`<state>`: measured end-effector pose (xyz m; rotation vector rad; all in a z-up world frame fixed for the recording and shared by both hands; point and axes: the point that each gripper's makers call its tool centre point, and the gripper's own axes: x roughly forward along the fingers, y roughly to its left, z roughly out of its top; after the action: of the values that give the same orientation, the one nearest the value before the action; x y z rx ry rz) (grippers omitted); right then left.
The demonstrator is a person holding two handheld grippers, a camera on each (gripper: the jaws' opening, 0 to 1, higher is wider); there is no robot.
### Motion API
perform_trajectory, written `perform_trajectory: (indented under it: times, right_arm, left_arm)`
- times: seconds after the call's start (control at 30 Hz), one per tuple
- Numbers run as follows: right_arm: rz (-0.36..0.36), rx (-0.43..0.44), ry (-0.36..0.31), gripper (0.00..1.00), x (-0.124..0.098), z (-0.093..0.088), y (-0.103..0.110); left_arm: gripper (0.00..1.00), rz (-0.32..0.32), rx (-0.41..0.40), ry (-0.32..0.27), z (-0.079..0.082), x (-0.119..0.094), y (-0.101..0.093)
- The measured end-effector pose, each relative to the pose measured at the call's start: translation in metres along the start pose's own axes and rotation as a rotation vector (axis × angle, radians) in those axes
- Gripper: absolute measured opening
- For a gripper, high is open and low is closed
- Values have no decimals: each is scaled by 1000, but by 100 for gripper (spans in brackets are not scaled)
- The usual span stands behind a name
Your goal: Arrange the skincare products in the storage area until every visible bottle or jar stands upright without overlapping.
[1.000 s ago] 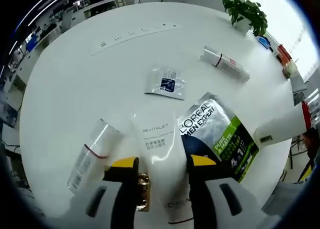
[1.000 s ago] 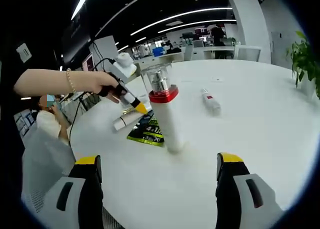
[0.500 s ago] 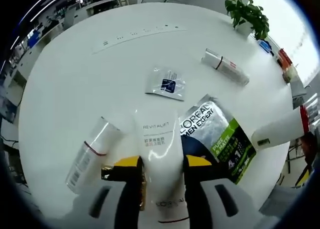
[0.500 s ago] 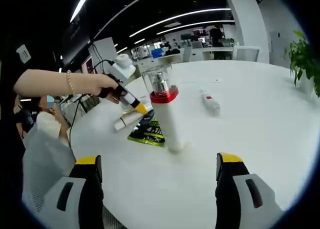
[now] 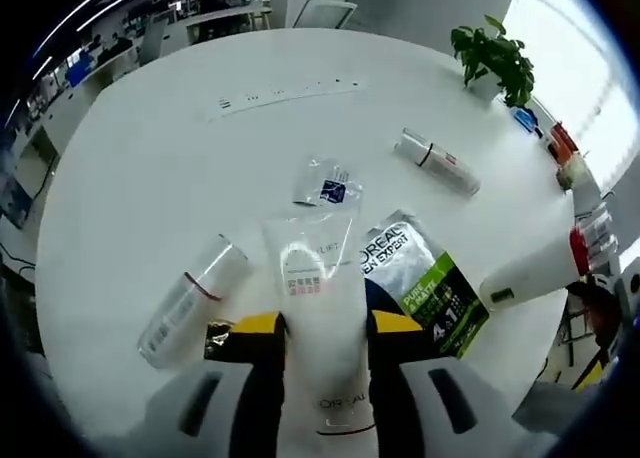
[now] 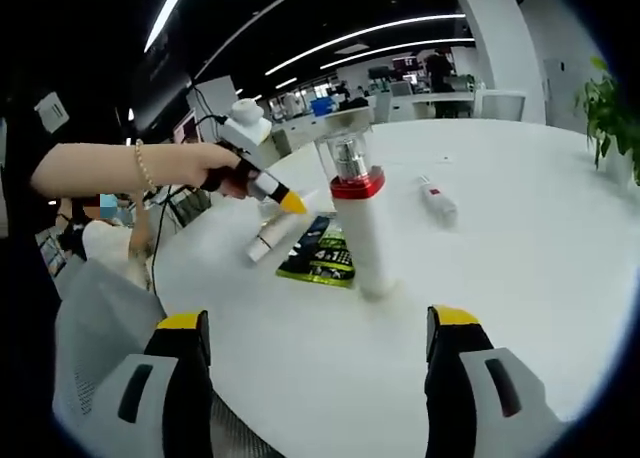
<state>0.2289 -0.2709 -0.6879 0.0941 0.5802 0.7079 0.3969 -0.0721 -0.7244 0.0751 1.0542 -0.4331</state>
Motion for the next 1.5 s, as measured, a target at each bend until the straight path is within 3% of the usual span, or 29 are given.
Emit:
perform_trajectory:
  times: [0.23,0.57,1.03,1.13,1.5]
  right_arm:
    - [65,-18,24,89,8,-7,26]
    - [160,-96,25,89,27,8,61]
    - [253,-202,61,88,50,14,102]
    - [271,-174,53,87,58,15,112]
    - [225,-268,75,82,102,20,116]
  left_arm:
    - [26,-1,-6,-67,1,-16,0]
    - [26,-23,-50,-189,-3,-49,-10]
    - [26,-33,-41,-287,-23,-77,-25]
    - [26,-37,-41,-303,-27,-80,-27]
    - [25,-36,-15,-353,-43,-94,-43]
